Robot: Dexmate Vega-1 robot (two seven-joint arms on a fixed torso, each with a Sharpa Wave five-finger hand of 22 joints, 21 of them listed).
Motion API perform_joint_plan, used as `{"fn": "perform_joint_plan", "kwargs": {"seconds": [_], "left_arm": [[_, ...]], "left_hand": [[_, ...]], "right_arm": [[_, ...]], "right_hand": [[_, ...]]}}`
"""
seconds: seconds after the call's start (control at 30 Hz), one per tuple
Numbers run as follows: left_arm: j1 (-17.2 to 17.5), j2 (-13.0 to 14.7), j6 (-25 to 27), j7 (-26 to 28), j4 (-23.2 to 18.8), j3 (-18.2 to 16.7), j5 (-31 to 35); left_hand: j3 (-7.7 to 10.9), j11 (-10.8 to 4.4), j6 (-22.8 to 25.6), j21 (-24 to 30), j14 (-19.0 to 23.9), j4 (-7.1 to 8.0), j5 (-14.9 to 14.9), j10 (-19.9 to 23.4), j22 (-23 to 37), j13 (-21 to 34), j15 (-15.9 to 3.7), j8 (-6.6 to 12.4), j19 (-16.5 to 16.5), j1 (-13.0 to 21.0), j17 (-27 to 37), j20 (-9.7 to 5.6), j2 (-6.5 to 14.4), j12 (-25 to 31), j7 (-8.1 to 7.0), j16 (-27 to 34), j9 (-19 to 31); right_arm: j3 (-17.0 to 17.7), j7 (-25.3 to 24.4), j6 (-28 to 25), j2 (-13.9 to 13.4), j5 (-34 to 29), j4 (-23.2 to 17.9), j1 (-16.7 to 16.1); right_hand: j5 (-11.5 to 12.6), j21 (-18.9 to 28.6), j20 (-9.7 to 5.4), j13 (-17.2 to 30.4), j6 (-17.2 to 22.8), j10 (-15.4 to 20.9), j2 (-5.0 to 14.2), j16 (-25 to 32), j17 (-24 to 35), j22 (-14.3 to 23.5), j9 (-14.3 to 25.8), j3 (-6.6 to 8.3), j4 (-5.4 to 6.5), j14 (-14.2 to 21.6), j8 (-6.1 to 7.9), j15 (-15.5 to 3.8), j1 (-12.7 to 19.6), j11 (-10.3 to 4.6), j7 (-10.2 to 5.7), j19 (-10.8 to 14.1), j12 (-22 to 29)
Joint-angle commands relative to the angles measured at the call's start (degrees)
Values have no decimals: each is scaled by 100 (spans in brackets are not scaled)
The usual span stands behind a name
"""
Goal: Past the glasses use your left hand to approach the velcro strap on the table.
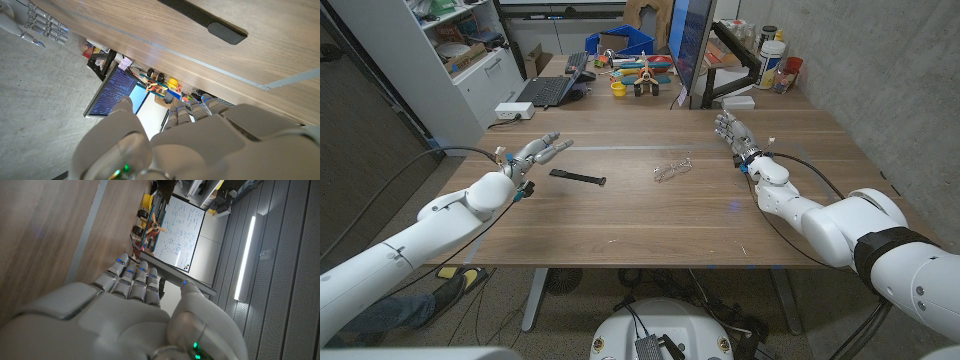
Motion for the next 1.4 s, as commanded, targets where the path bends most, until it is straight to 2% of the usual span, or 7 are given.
{"fn": "perform_joint_plan", "kwargs": {"seconds": [0.03,0.83,1.4], "left_arm": [[-77,89,104,0,-45,99,61],[-431,223,671,39,-218,627,680],[-466,311,968,158,-425,770,903]], "left_hand": [[23,-47,21,15,-64,-40,-2,-14,11,27,-6,25,-72,53,26,-10,-3,17,6,14,5],[26,-21,41,24,-58,-70,-5,-9,11,27,-10,31,-74,98,26,-5,-5,22,-13,21,7],[27,-33,58,29,-56,-90,-7,-14,11,28,-9,34,-74,128,26,5,-6,22,-37,23,9]], "right_arm": [[-20,37,174,-32,20,-13,8],[4,7,83,-37,30,3,7],[36,-7,-49,-42,-2,11,6]], "right_hand": [[33,-31,-18,20,54,54,8,6,14,33,17,4,-27,56,31,26,16,-4,11,43,-8],[33,-63,-14,20,67,72,5,5,14,34,17,-2,-33,72,31,18,12,-12,15,56,-8],[33,-84,-8,21,72,75,5,5,12,35,18,-3,-37,85,31,19,12,-16,20,63,-12]]}}
